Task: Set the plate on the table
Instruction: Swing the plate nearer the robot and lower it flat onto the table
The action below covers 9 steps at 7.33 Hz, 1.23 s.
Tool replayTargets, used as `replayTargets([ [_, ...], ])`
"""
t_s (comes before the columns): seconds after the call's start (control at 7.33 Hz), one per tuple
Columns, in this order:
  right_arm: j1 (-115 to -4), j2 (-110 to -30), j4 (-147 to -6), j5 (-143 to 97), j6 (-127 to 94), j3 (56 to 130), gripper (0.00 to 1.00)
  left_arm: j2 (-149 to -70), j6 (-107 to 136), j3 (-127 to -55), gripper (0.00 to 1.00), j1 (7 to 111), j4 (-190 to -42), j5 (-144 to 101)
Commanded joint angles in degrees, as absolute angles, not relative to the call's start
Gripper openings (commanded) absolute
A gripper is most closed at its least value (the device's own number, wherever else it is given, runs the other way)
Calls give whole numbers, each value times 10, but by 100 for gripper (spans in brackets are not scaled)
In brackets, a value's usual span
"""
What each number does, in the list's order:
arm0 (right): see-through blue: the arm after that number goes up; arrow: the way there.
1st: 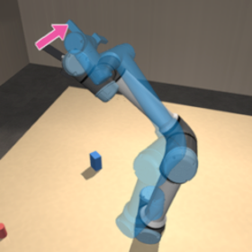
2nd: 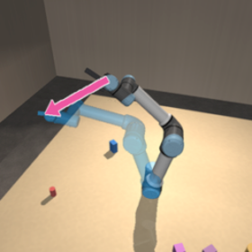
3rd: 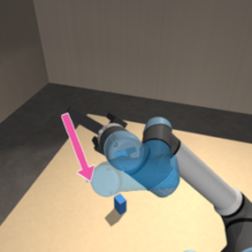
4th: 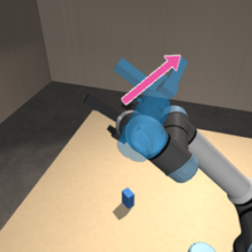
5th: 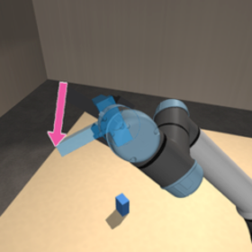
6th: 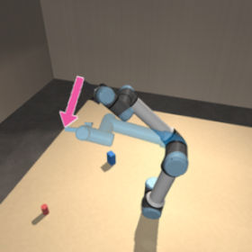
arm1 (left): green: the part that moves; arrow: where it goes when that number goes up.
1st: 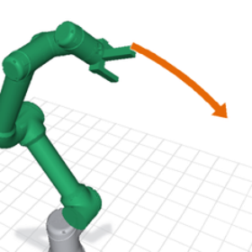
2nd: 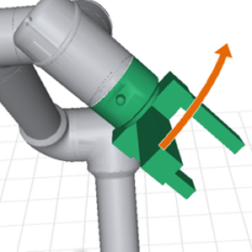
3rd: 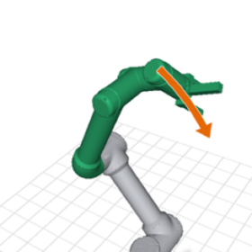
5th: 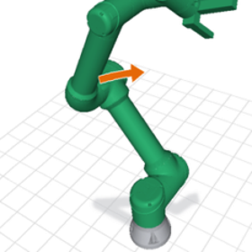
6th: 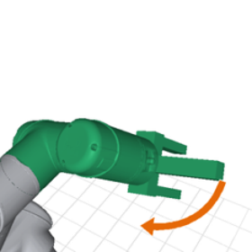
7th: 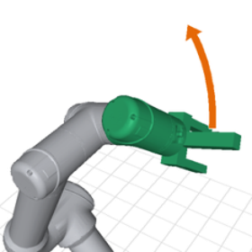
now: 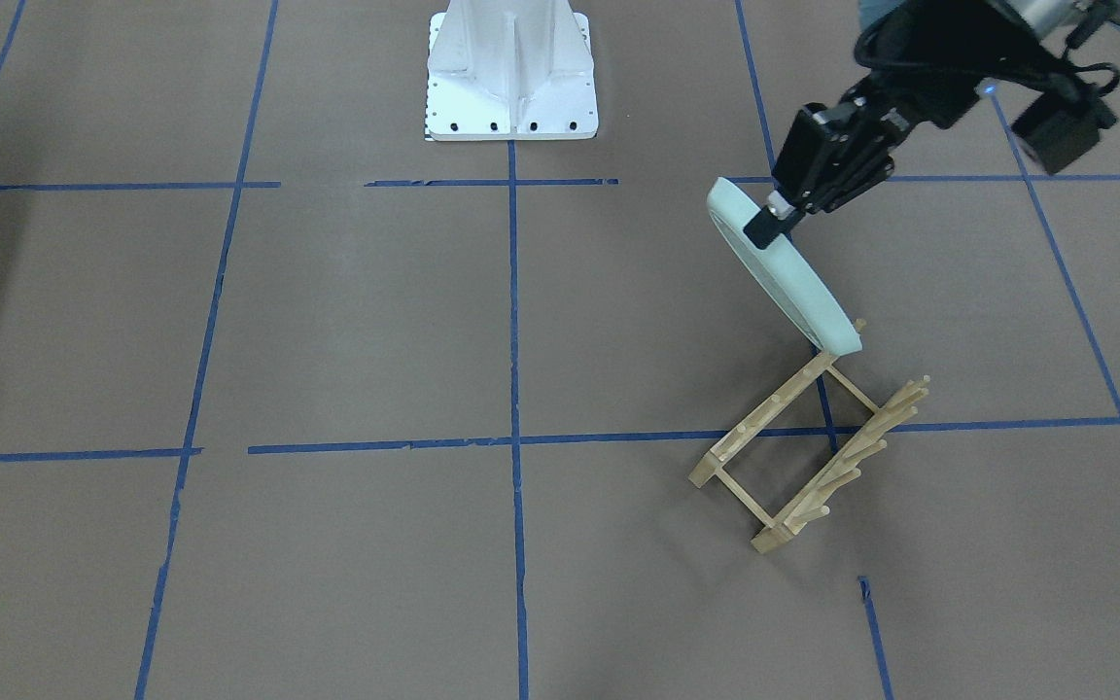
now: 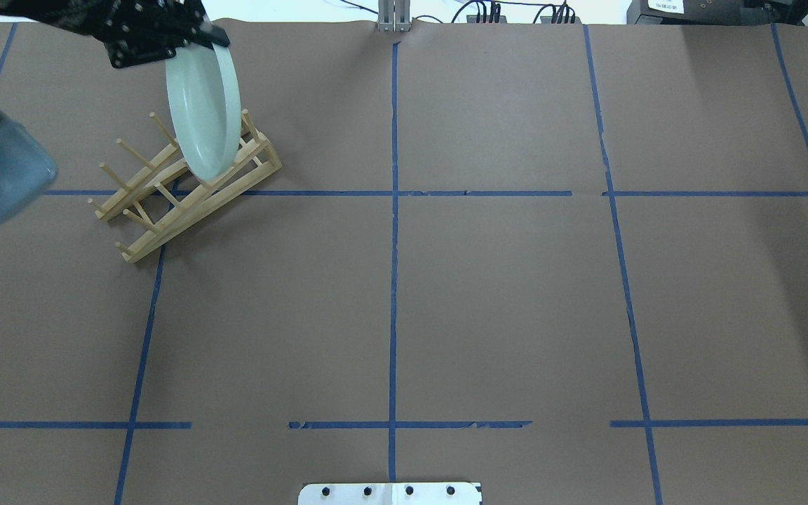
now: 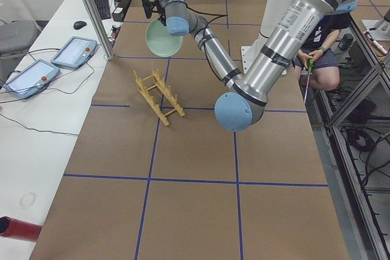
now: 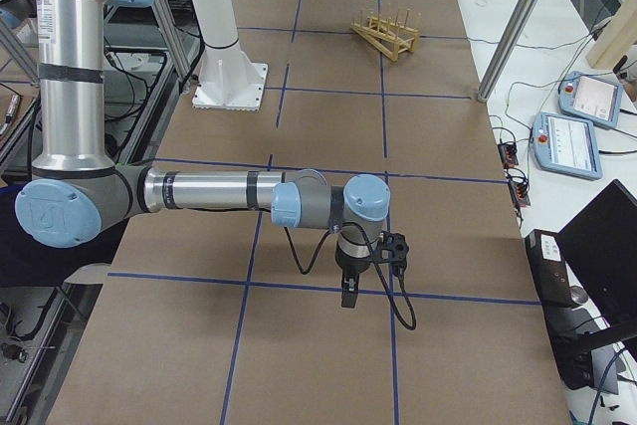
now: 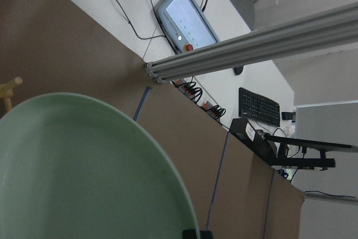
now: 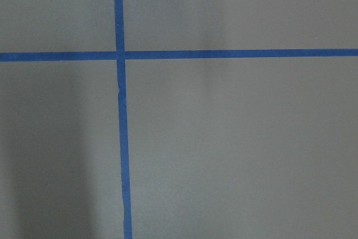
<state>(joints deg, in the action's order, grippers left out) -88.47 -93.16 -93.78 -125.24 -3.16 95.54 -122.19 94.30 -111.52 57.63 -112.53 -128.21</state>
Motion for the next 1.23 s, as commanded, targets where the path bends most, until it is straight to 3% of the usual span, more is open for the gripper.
replayTargets([
  [0.0, -884, -932, -938, -1252, -33, 955, 100, -1228, 896, -1142, 0, 459, -1013, -1218],
  [0.41, -884, -932, -938, -1252, -32, 955, 100, -1266, 756, -1129, 0, 307, -794, -1066],
  [0.82, -884, -932, -938, -1252, -32, 955, 100, -1266, 685, -1042, 0, 226, -784, -969],
  [1.09, -885, -932, -938, -1252, -32, 955, 100, -1261, 650, -1025, 0, 222, -770, -963],
])
